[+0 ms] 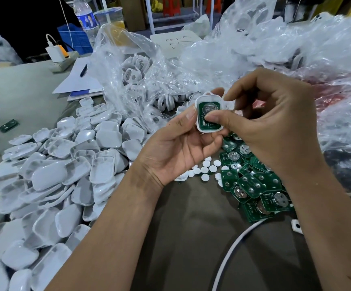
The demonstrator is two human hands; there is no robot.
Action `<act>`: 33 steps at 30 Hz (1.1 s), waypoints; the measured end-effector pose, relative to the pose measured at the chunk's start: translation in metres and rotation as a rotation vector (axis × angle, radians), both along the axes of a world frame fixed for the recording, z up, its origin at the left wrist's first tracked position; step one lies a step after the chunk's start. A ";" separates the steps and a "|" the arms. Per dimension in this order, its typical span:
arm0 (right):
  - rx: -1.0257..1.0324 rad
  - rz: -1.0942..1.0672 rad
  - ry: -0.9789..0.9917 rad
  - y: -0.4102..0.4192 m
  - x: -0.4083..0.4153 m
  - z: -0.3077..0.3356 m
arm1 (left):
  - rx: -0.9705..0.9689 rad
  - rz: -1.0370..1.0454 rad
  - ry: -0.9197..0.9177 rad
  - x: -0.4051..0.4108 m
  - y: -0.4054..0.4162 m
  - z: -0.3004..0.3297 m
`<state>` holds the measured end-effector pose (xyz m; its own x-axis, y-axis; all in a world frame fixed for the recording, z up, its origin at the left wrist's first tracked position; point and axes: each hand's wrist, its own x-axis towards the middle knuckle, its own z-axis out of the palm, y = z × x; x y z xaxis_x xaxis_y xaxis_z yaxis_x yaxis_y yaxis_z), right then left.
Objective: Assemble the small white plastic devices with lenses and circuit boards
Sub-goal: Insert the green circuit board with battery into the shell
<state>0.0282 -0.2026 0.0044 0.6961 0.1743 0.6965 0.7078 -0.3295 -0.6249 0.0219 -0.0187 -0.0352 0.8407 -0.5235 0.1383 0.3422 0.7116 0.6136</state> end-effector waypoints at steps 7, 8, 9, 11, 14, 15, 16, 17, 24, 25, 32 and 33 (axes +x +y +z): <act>-0.022 -0.048 -0.023 -0.001 0.001 0.000 | -0.017 -0.036 -0.010 0.002 0.002 0.000; -0.026 -0.046 -0.021 -0.001 0.000 0.001 | -0.016 -0.034 -0.008 0.002 0.002 -0.001; -0.027 -0.040 -0.020 0.000 0.000 0.001 | -0.012 -0.030 -0.002 0.002 0.002 -0.001; -0.034 -0.019 -0.023 0.000 -0.001 0.002 | -0.006 -0.018 0.012 0.002 0.001 -0.001; -0.099 -0.017 -0.037 -0.001 0.000 0.002 | 0.013 0.017 0.035 0.002 0.001 -0.001; -0.120 -0.020 -0.036 -0.002 0.000 0.003 | 0.023 0.026 0.039 0.002 0.000 0.000; -0.136 -0.018 -0.033 -0.002 0.000 0.003 | 0.034 0.036 0.043 0.002 0.000 0.000; -0.154 -0.013 -0.033 -0.002 0.000 0.003 | 0.044 0.043 0.048 0.001 0.000 0.000; -0.238 0.001 -0.057 -0.002 0.001 0.004 | 0.084 0.083 0.083 -0.001 -0.002 0.003; -0.247 0.000 -0.059 -0.002 0.001 0.004 | 0.087 0.084 0.084 -0.001 -0.002 0.004; -0.264 -0.019 -0.110 0.000 0.001 0.002 | 0.099 0.094 0.091 -0.002 -0.002 0.005; -0.266 -0.023 -0.118 0.000 0.001 0.002 | 0.101 0.092 0.089 -0.002 -0.002 0.005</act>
<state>0.0294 -0.2023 0.0062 0.6193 0.3467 0.7045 0.7605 -0.4880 -0.4284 0.0204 -0.0204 -0.0304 0.8925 -0.4510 0.0113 0.3346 0.6786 0.6539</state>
